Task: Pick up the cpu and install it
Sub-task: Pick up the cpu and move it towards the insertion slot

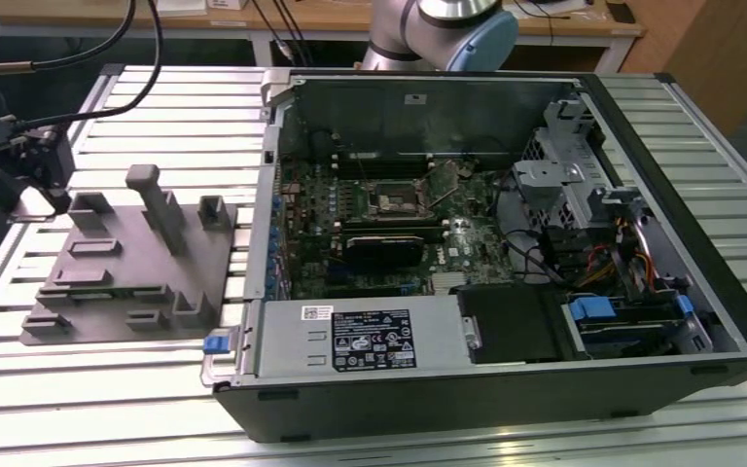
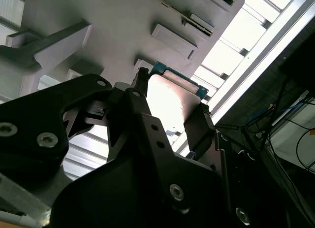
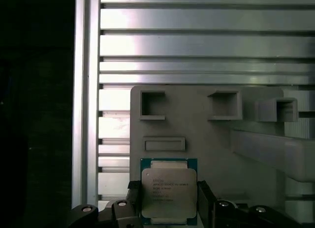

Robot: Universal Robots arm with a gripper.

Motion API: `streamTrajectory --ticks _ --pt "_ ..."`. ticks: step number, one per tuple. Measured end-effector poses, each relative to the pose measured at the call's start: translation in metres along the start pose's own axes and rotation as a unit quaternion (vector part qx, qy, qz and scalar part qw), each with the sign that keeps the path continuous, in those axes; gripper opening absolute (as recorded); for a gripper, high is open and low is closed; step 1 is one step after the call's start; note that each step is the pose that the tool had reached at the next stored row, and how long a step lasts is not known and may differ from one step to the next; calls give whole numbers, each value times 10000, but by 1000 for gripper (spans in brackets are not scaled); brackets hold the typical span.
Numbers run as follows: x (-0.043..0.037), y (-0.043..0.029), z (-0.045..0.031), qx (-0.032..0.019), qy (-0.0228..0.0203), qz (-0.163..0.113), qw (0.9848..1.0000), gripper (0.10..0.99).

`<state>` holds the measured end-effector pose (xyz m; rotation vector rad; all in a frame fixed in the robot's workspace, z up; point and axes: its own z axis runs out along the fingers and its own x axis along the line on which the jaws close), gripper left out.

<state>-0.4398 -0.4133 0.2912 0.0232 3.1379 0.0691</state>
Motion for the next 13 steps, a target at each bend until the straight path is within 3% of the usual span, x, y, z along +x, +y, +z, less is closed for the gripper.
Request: streamTrajectory --ticks 13 --pt "0 4 -106 1 0 0 10000 541"
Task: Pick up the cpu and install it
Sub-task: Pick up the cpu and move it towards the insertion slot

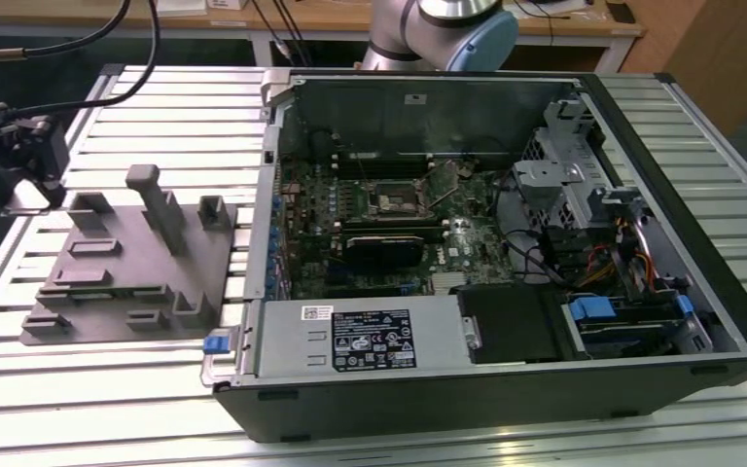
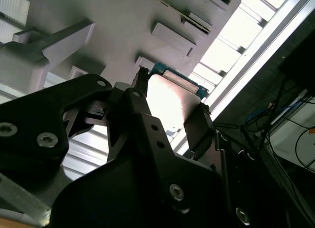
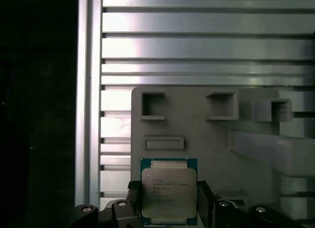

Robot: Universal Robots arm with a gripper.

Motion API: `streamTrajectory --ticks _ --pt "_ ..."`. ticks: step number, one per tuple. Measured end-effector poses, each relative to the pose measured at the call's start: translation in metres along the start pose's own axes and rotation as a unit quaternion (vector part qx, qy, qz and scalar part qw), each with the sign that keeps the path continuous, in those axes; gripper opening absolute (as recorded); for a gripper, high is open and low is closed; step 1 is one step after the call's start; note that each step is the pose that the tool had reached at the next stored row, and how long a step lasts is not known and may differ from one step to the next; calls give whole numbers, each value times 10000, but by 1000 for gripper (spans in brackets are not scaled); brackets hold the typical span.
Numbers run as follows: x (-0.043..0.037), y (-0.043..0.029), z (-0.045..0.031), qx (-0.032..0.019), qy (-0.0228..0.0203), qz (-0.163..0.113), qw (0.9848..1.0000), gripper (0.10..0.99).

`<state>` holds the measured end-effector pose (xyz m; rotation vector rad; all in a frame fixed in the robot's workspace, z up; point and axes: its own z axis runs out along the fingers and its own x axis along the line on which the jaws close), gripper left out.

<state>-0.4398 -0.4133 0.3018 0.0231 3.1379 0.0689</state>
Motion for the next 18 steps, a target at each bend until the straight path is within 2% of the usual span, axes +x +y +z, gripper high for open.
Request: streamTrajectory --ticks 7,18 --pt "0 3 -63 0 0 0 10000 541" --pt "0 10 -232 0 0 0 10000 541"
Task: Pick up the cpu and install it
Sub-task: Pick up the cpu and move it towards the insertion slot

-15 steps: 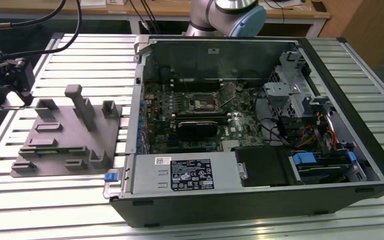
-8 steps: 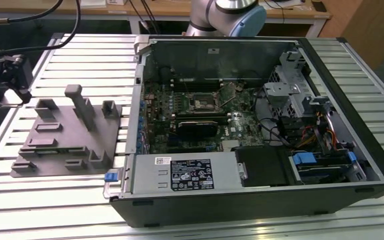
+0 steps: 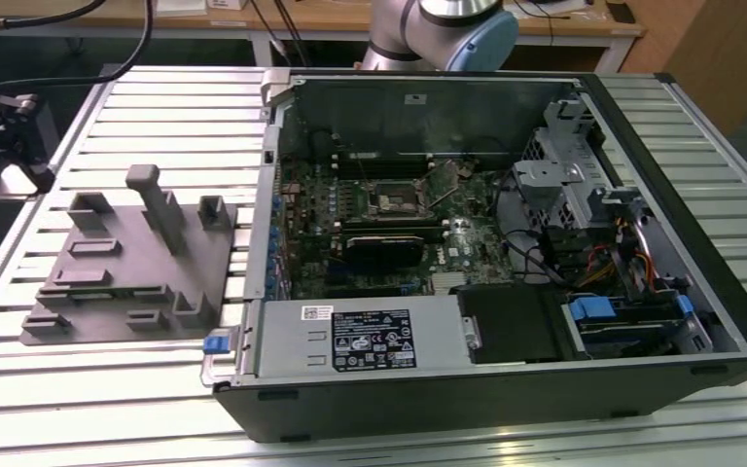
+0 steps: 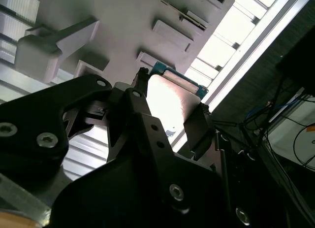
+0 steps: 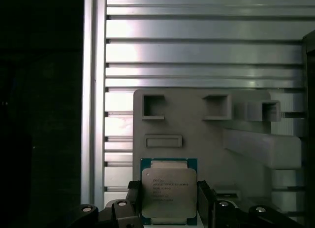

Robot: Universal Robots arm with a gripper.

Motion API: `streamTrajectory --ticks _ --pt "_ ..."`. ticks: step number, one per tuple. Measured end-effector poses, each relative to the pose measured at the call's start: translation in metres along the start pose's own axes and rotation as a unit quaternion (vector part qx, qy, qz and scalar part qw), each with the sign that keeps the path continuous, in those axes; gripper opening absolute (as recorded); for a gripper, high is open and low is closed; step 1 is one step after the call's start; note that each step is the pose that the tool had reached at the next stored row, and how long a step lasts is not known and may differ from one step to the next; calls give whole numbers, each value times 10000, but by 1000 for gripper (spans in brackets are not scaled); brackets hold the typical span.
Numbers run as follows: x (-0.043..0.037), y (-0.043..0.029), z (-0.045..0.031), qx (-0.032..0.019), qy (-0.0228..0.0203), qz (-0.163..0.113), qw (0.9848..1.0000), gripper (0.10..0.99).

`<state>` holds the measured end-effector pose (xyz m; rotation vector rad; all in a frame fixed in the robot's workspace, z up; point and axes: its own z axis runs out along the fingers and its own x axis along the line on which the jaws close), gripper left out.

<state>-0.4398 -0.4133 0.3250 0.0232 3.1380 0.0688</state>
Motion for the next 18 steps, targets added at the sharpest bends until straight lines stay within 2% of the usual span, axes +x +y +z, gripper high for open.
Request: streamTrajectory --ticks 18 --pt "-1 12 -282 0 0 0 10000 541"
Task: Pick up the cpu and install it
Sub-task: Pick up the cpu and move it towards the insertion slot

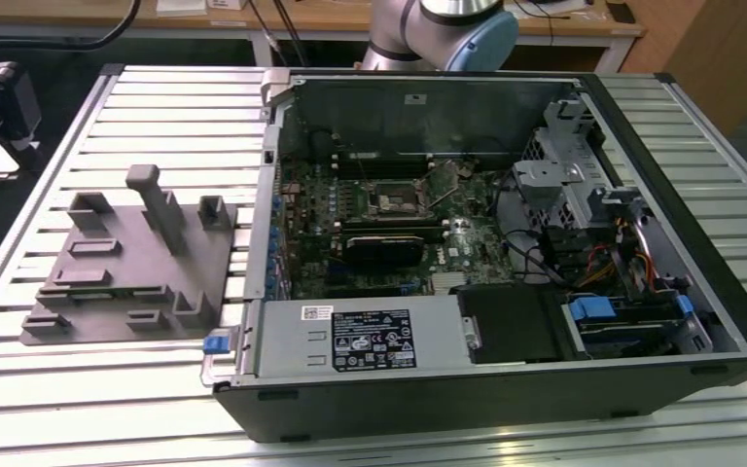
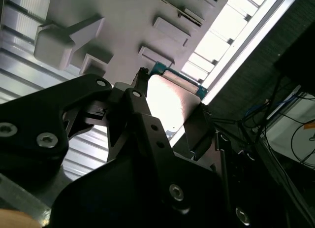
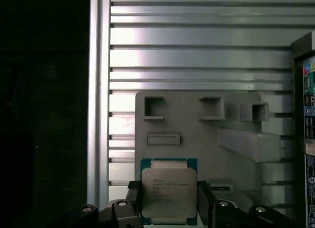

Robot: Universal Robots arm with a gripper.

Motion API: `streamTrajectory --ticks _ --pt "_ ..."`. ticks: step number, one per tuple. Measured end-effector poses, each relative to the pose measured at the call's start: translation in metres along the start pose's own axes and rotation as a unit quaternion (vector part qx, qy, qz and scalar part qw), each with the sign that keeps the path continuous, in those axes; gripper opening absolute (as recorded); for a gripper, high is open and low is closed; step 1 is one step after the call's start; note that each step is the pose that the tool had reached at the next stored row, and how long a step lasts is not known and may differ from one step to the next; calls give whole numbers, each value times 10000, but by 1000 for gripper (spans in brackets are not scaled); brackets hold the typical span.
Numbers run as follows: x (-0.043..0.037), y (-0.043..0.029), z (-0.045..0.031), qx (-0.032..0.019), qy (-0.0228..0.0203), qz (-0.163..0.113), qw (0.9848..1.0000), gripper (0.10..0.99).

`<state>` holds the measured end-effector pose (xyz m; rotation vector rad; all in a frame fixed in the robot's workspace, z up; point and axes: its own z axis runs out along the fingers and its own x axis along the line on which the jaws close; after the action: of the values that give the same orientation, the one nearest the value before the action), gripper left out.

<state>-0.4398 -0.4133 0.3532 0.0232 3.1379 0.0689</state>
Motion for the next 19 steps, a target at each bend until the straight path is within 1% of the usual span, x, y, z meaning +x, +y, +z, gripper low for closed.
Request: streamTrajectory --ticks 8,19 --pt "0 5 -123 0 0 0 10000 541" --pt "-1 11 -256 0 -1 0 10000 541"
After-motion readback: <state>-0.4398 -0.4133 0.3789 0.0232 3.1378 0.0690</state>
